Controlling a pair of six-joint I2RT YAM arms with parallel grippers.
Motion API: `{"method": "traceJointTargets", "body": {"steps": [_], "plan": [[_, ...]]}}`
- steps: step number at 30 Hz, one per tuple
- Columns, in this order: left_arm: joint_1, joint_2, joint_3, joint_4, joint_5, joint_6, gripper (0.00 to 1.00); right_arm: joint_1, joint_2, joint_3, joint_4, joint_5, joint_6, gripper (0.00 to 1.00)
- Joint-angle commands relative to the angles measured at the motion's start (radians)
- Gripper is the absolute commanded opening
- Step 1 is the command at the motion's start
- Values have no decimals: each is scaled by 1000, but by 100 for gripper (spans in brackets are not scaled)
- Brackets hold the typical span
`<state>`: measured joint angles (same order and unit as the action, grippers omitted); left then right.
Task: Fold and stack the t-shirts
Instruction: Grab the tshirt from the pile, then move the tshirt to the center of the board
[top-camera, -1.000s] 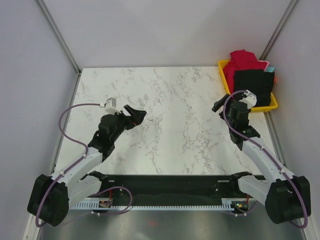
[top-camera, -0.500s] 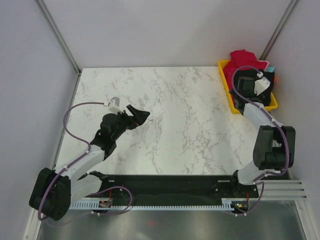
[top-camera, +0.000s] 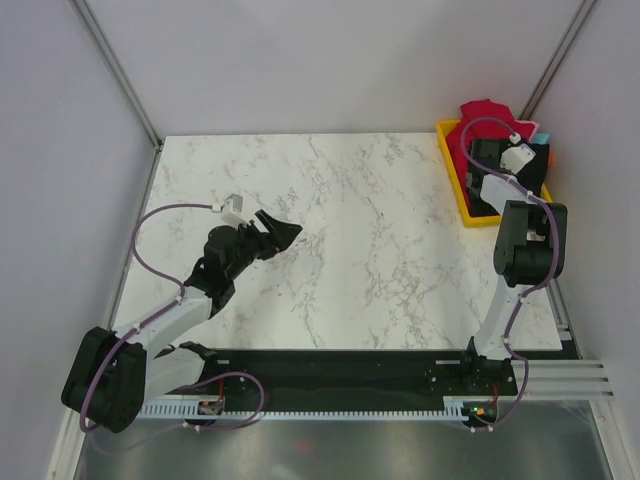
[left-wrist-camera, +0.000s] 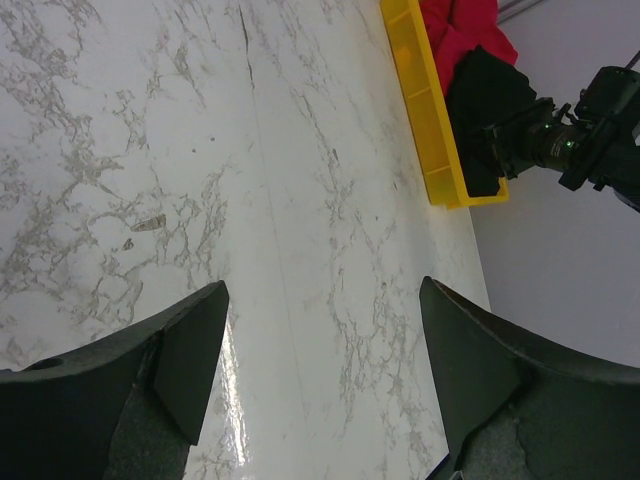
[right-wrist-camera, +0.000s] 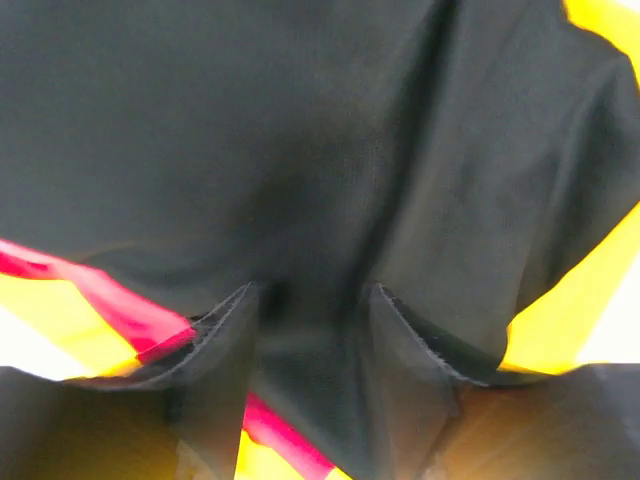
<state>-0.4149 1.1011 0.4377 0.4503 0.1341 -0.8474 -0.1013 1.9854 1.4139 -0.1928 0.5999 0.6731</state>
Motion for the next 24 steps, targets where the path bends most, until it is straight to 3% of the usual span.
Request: {"method": "traceJointTargets", "body": {"steps": [1,3,4,5,15,18,20,22,24], "plan": [[-4,-1,24,30,13,-22,84,-3,26,60,-42,24,6,38],[-2,0,26,28,13,-24,84,-1,13,74,-43,21,-15,23],[-4,0,27,28,16,-24,84,-1,-6,80,-45,18,-27,4],[-2,3,29,27,18,-22,84,0,-22,94,-53,23,-39,0],[-4,14,35,24,21,-19,82,144,-325,125,-54,129,-115,0],[-4,8,35,19,18,-13,82,263,-400,197,-57,91,-165,0],[-2,3,33,16,13,-12,82,310,-440,255,-48,-15,-187,0],[-4,-4,32,13,12,-9,82,420,-490,313,-19,-106,-251,0],[-2,-12,32,13,9,-7,82,570,-507,385,-33,-98,-312,0]]}}
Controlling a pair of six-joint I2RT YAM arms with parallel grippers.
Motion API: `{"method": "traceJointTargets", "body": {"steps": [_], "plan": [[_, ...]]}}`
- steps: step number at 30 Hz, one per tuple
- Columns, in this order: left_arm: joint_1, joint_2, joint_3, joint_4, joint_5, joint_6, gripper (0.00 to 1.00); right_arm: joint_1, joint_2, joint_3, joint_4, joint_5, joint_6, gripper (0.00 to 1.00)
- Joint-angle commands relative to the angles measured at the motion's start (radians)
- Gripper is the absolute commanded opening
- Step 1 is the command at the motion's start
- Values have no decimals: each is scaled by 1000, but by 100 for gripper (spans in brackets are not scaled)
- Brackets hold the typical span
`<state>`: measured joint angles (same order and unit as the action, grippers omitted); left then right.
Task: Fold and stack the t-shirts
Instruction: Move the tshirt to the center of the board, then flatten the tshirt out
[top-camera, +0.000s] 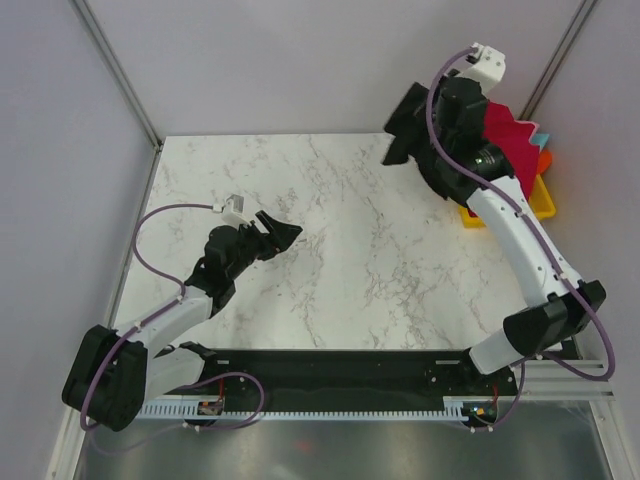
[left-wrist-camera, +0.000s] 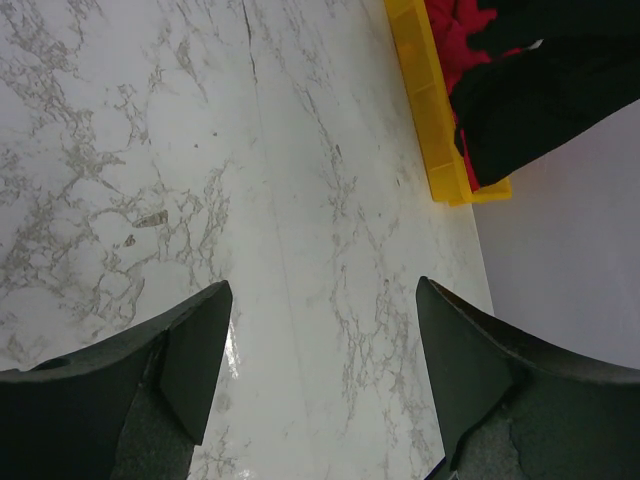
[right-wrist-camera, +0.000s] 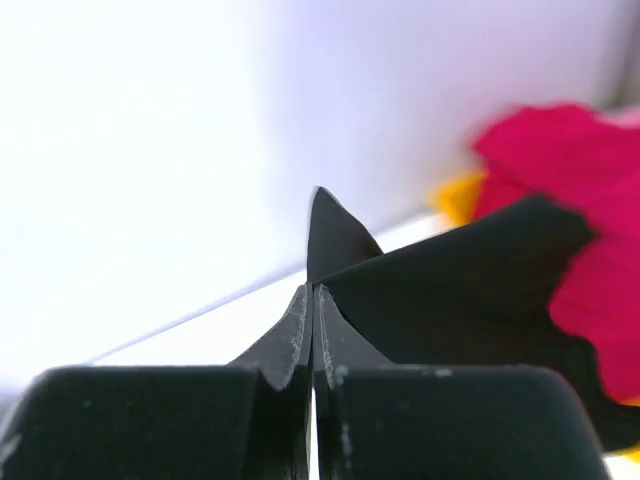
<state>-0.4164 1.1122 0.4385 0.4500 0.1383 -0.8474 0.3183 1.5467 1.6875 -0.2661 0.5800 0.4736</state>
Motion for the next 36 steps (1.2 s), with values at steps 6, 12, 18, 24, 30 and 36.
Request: {"method": "traceJointTargets", "body": {"steps": [6,12,18,24,30,36], "plan": [[-2,-64,25,-8,-22,10,81,239,-74,323,-25,37,-87,0],[-1,-127,8,-20,-49,24,81,225,39,353,-172,32,-53,6],[-2,-120,17,-33,-54,24,81,191,9,-3,-190,-65,71,98],[-1,-88,42,-65,-59,33,82,196,-157,-464,-50,-160,79,84],[-2,-58,60,-88,-77,47,82,235,-227,-721,91,-239,22,78],[-1,-35,78,-119,-106,68,82,284,-182,-790,166,-437,-56,75]]}}
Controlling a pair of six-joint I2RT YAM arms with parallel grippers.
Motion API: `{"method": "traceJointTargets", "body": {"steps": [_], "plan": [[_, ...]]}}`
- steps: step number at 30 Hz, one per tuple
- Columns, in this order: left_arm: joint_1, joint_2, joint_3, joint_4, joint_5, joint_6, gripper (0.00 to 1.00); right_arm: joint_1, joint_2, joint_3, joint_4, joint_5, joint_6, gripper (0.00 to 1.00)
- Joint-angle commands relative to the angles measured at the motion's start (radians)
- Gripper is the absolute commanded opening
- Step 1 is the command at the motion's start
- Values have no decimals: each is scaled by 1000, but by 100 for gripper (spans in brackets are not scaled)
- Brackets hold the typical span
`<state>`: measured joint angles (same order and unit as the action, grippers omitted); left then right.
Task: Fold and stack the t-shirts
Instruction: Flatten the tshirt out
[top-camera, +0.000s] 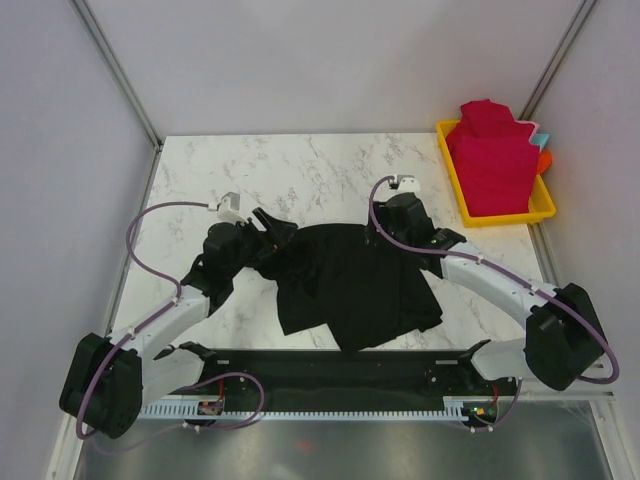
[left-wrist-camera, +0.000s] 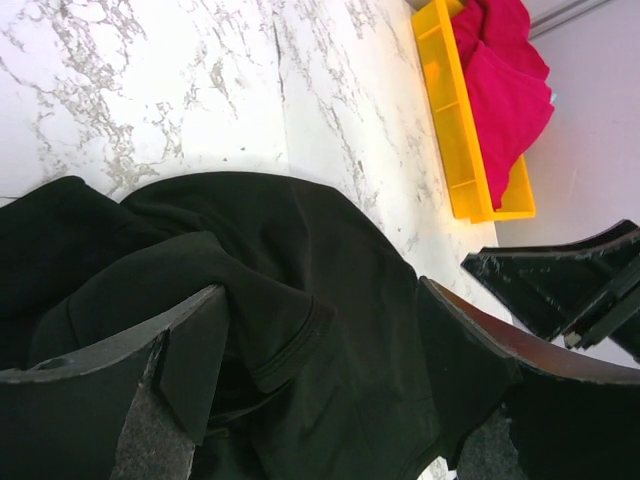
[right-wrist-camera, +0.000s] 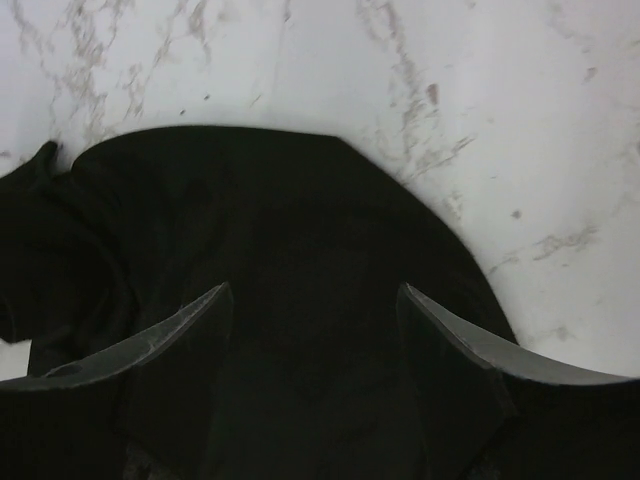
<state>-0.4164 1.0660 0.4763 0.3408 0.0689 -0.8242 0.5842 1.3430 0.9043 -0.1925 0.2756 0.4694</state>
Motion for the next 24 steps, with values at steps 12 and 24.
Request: {"method": "traceJointTargets", "body": {"steps": [12,24], "plan": [[-1,95,79,-129,-94,43,74,32,18,-7,97,-162,-49,78],[2,109,111,-149,-95,42,2,39,70,37,62,-402,-94,77]]}}
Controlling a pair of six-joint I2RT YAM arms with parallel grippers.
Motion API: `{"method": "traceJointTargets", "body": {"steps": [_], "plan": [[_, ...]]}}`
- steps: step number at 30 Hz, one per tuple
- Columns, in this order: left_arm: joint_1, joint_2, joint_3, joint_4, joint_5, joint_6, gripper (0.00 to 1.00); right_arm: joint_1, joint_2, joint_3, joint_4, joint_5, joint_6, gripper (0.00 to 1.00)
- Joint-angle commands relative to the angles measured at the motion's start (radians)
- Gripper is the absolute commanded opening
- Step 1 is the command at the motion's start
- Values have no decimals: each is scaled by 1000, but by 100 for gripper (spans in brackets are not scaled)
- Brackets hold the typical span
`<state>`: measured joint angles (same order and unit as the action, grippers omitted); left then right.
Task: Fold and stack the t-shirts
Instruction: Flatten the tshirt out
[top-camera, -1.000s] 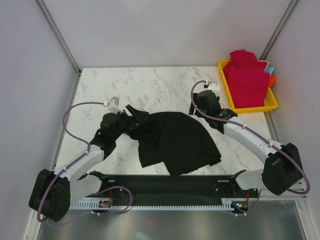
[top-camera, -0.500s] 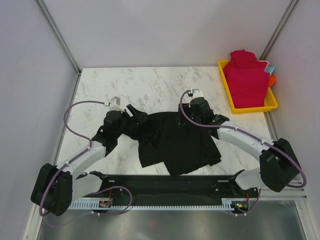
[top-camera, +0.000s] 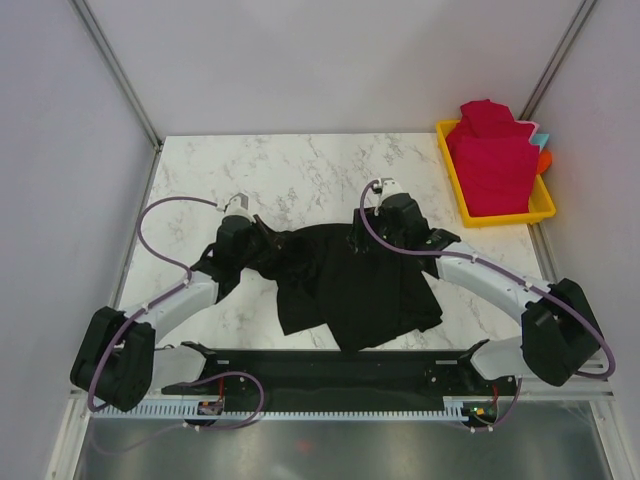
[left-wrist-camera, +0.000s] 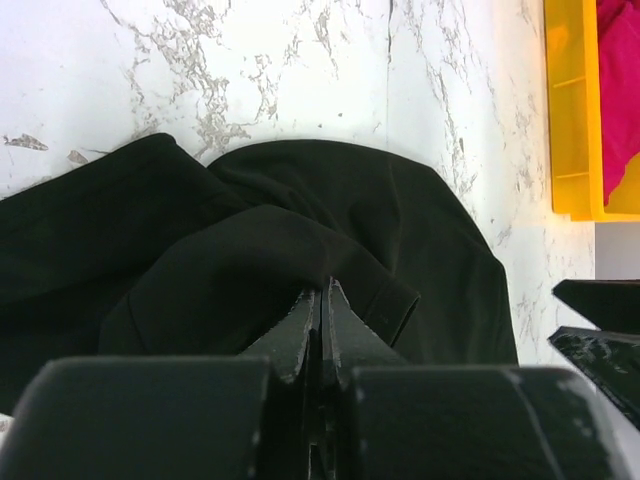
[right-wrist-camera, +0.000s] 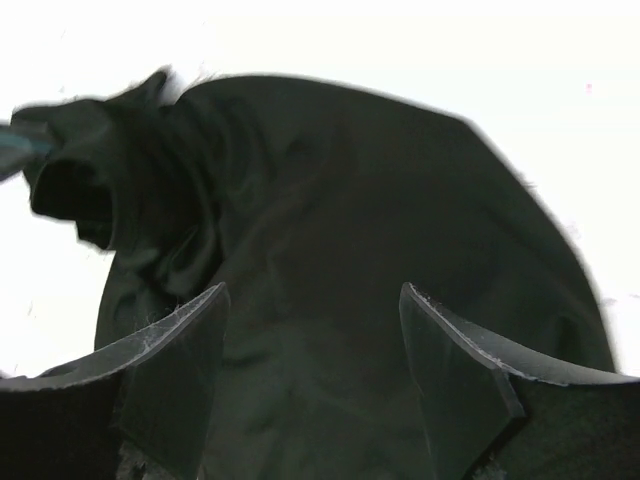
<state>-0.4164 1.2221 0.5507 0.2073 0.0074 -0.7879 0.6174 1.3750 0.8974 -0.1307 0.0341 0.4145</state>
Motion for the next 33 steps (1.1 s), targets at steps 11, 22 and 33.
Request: {"method": "traceJointTargets", "body": {"steps": [11,22,33], "plan": [[33,-283,-49,-264,-529,-224,2,263,235,242,-251,-175,-259,73],[33,-274,-32,-267,-527,-212,2,452,482,360,-480,50,-332,69],[33,-292,-23,-238,-469,-159,2,389,282,313,-411,155,-267,1]]}}
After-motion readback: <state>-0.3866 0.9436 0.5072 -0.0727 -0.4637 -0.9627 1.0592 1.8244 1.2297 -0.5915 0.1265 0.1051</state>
